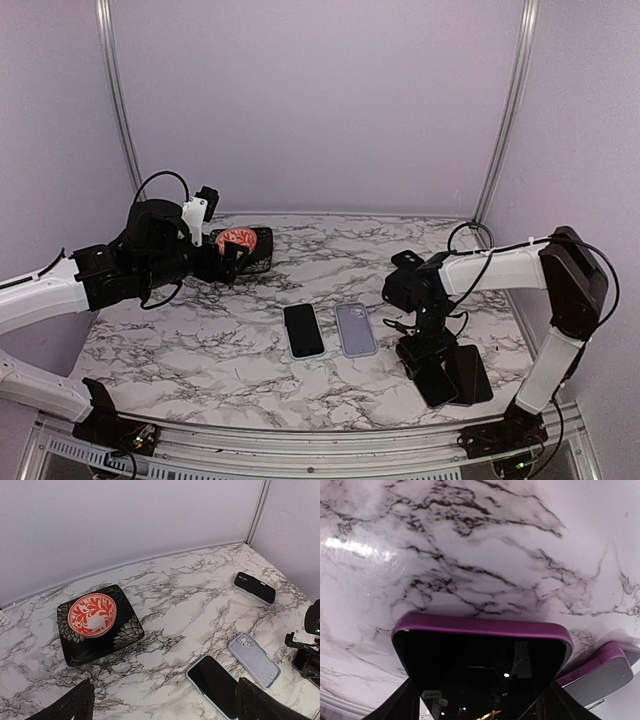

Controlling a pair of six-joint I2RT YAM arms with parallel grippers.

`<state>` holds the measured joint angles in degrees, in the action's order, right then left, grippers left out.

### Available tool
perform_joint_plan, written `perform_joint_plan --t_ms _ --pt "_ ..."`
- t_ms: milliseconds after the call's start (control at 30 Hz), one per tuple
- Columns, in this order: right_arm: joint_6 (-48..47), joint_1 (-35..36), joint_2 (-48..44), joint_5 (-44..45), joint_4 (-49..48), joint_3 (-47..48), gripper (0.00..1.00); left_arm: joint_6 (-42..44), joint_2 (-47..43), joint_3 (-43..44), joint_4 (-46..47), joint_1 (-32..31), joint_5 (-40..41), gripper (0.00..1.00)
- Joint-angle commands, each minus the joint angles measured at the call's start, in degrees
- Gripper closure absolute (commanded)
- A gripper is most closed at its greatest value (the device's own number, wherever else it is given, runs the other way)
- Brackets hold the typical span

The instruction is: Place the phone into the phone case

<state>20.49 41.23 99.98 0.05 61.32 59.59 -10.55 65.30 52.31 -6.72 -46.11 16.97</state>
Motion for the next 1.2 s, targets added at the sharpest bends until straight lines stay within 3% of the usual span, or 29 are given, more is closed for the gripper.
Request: perform_joint_plan --t_ms 0,100,400,600,733,833,1167 --pt "0.02 -0.25 2.96 3.17 -2.85 -0.79 0.38 -0.18 0.34 -0.55 -1.15 0.30 0.32 0.01" --pt "-0.02 0.15 2.58 2.97 -2.71 0.76 0.48 -0.22 0.38 -0.55 -1.10 0.29 0.19 0.01" --pt "4.18 1.46 -5.15 7.17 -5.01 9.35 0.59 -0.24 0.43 -0.63 -1.13 0.23 0.24 0.01" --pt "11.85 7.47 -11.72 16.26 -23.03 10.86 0.62 -0.44 0.82 -0.63 -1.10 0.27 -0.04 0.01" --pt "14.22 11.75 -9.76 22.08 -35.55 11.28 0.65 -0.46 0.97 -0.55 -1.18 0.25 -0.17 0.01" --pt "16.99 12.80 -6.22 26.94 -38.80 12.61 0.66 -0.37 0.78 -0.63 -1.19 0.29 0.18 0.01" --pt "19.57 13.43 1.35 24.60 -34.30 13.89 0.67 -0.46 0.43 -0.63 -1.19 0.30 -0.43 0.01"
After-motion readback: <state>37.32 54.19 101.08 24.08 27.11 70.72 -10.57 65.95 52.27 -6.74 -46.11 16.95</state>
